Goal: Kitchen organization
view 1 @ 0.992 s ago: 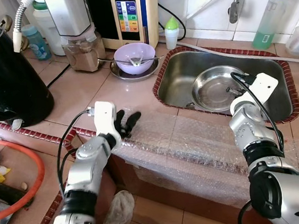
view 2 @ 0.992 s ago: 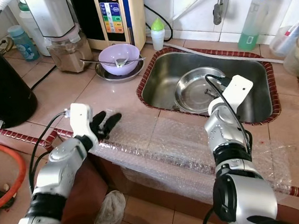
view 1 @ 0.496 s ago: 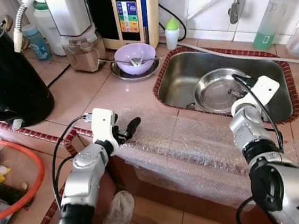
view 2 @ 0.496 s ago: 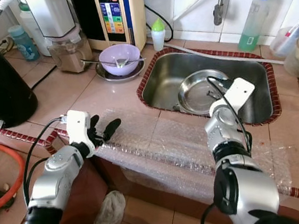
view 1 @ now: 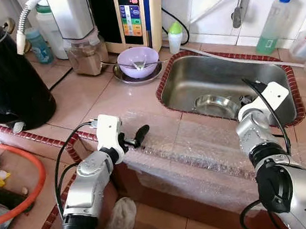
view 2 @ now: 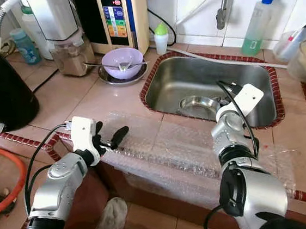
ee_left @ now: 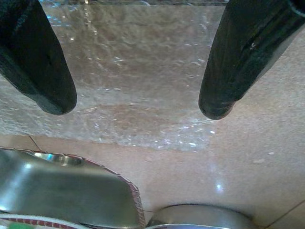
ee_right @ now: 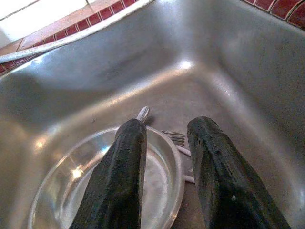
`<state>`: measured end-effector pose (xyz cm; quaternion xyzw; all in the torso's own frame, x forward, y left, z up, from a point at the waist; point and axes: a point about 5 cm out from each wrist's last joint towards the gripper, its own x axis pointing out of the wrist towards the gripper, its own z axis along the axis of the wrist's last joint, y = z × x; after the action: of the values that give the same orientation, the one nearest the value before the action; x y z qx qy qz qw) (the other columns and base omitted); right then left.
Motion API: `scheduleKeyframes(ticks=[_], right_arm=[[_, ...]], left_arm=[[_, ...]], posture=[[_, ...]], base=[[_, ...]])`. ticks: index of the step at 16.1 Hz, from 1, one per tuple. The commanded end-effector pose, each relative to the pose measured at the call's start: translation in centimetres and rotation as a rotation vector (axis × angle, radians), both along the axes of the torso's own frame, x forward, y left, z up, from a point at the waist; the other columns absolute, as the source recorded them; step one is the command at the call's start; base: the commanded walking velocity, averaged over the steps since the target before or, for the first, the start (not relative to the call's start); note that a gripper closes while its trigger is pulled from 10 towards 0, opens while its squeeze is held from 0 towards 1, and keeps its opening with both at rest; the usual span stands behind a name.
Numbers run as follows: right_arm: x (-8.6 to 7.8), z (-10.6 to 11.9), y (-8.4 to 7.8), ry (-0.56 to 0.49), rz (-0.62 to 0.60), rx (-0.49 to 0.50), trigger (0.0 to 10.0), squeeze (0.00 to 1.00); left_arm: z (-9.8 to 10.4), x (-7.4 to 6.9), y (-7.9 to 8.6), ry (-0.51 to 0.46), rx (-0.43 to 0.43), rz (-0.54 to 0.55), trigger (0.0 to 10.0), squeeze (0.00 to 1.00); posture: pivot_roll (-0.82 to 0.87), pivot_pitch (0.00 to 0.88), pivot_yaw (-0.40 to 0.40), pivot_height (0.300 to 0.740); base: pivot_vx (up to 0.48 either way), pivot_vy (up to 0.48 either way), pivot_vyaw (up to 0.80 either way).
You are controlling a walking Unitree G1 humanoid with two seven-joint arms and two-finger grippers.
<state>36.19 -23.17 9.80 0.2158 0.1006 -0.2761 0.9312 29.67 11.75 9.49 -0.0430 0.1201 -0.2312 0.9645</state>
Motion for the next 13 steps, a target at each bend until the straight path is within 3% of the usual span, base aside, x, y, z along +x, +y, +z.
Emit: scheduleKeyframes(ticks=[1,2,4,6,10,11,12,13], right_arm=[[-1.0,-2.3,0.7,0.073,0.02,0.069,10.0,1.0],[-0.9,-2.2,1.0,0.06,0.055,0.053,10.0,1.0],[-1.2,-2.8,1.7,0.07,0.208,-0.105,10.0,1.0],[-1.5,-3.0,1.8,0.066,0.263,-0.187,10.0,1.0],[-1.9,0.1,3.0,-0.149,0.47,-0.584,10.0,1.0],[-2.4,0.5,3.3,-0.178,0.497,-0.629,10.0,1.0],[-3.8,0.5,3.4,-0.198,0.515,-0.666,10.0,1.0],[-5.1,0.2,3.4,-0.188,0.516,-0.674,10.0,1.0]], left_arm=[[0.8,0.2,-0.1,-0.029,0.024,-0.006,10.0,1.0],[0.9,0.2,-0.2,-0.036,0.029,-0.005,10.0,1.0],[1.2,0.0,0.0,-0.082,0.014,0.058,10.0,1.0],[1.3,-0.2,0.2,-0.108,0.013,0.086,10.0,1.0],[2.5,-1.5,0.9,-0.227,0.123,0.13,10.0,1.0],[2.6,-1.9,1.1,-0.238,0.134,0.136,10.0,0.76],[2.5,-2.4,1.2,-0.253,0.152,0.122,10.0,0.0],[2.2,-2.5,1.3,-0.265,0.184,0.117,10.0,0.0]], posture=[[0.05,0.0,0.074,0.74],[0.05,0.0,0.074,0.74],[0.04,0.0,0.07,0.74],[0.03,0.0,0.064,0.74],[-0.01,0.0,0.077,0.74],[-0.03,0.0,0.089,0.74],[-0.04,0.0,0.086,0.74],[-0.04,0.0,0.068,0.74]], base=[[0.0,0.0,0.0],[0.0,0.0,0.0],[0.0,0.0,0.0],[0.0,0.0,0.0],[0.0,0.0,0.0],[0.0,0.0,0.0],[0.0,0.0,0.0],[0.0,0.0,0.0]])
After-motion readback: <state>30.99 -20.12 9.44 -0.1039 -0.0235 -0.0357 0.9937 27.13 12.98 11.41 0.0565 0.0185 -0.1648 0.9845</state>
